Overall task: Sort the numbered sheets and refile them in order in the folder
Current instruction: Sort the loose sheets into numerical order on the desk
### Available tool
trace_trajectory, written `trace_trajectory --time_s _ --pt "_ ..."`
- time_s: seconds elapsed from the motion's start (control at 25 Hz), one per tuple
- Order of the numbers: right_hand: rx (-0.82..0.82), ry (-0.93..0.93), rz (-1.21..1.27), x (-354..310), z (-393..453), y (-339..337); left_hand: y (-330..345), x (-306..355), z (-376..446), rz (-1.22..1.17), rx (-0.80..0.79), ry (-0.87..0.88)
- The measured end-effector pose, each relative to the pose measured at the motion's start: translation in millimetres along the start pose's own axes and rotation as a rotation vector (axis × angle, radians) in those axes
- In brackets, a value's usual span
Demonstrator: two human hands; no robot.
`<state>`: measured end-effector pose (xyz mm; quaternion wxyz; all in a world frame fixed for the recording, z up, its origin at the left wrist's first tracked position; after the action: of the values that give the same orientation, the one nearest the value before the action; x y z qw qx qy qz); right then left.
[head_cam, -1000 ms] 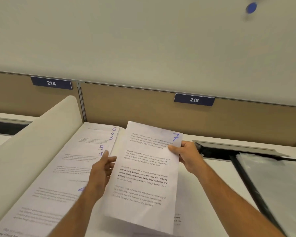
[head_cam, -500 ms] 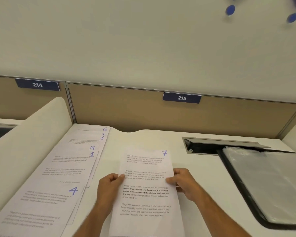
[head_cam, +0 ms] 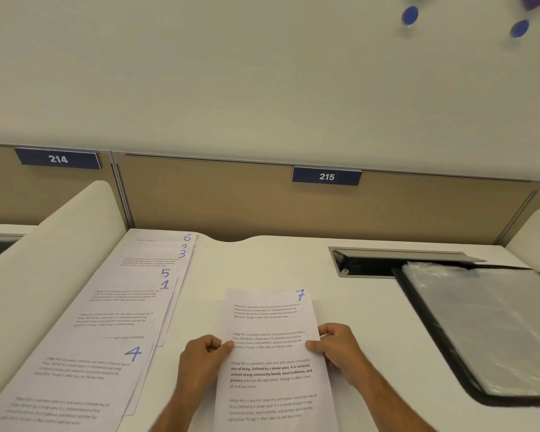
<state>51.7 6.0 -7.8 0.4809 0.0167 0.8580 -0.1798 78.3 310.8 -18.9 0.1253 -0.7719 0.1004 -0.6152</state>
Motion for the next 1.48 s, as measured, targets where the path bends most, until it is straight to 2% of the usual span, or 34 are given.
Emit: trace_trajectory --time_s 0.4,0.68,0.92,1.04,1.2,1.36,1.48 --pt "0.022 -0.010 -0.086 7 6 -2 1 3 2 0.111 -0.022 0.005" --pt "0.109 -0.070 -0.270 1 1 -4 1 7 0 0.197 0.031 -0.030" --pt "0.091 -0.094 -0.367 -2 -4 -3 1 10 -2 0.276 0.078 -0.004" --pt "0.100 -0.083 -0.337 -2 -1 -4 1 7 -1 0.245 0.091 -0.007" --pt "0.195 -0.074 -0.213 -3 1 -4 2 9 -2 0.218 0.102 0.013" --pt "0.279 -0.277 -0.287 -35 1 8 -17 24 13 0.407 0.116 0.160" --pt "0.239 -0.404 -0.347 -66 8 35 -49 37 41 0.586 0.177 0.305"
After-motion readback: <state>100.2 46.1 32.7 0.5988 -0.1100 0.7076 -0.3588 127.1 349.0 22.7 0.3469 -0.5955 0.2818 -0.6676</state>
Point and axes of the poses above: each hand's wrist, its own z-axis towards the middle knuckle, its own y-axis out of the palm, x = y × z, the point moved 5 cm from there along z, towards the middle knuckle, and after that the axes turned 3 degrees about y, right-handed, at the moved point
